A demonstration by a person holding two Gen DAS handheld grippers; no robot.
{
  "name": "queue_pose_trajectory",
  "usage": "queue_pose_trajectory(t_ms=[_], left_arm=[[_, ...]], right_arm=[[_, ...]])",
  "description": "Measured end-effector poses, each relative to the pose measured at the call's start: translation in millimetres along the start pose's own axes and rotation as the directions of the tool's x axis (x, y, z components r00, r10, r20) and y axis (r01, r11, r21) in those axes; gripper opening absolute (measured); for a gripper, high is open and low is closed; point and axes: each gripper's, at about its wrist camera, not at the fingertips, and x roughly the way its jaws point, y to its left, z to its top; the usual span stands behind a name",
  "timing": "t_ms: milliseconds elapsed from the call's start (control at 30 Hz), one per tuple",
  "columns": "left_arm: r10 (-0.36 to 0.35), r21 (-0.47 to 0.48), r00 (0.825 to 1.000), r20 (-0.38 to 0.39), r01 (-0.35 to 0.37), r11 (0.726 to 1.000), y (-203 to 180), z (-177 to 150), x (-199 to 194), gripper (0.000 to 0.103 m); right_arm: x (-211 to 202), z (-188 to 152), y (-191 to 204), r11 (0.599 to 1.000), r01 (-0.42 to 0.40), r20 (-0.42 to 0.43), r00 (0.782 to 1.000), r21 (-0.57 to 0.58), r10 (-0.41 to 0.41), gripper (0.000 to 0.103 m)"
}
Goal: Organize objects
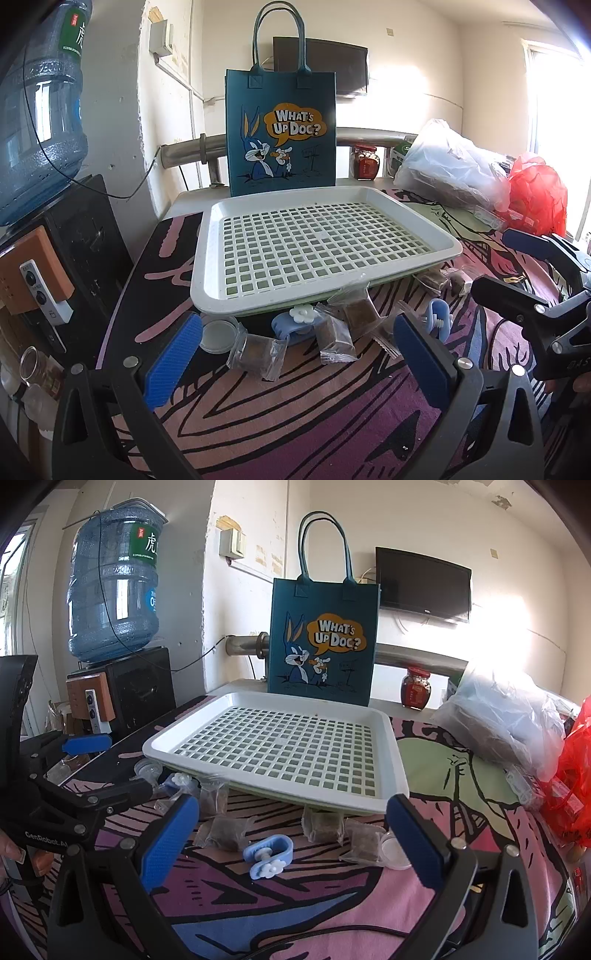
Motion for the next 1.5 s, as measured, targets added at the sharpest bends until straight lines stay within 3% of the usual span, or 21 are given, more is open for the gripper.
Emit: queue_pose_trajectory(t_ms=[1500], left_arm=[[-0.010,-0.027,0.999,-0.032,0.009,1.000,3.5,-1.9,4.4,0.103]], right_arm=[[2.6,0.6,1.4,1.000,-0.016,-0.033,0.999,-0.011,0.015,0.103]])
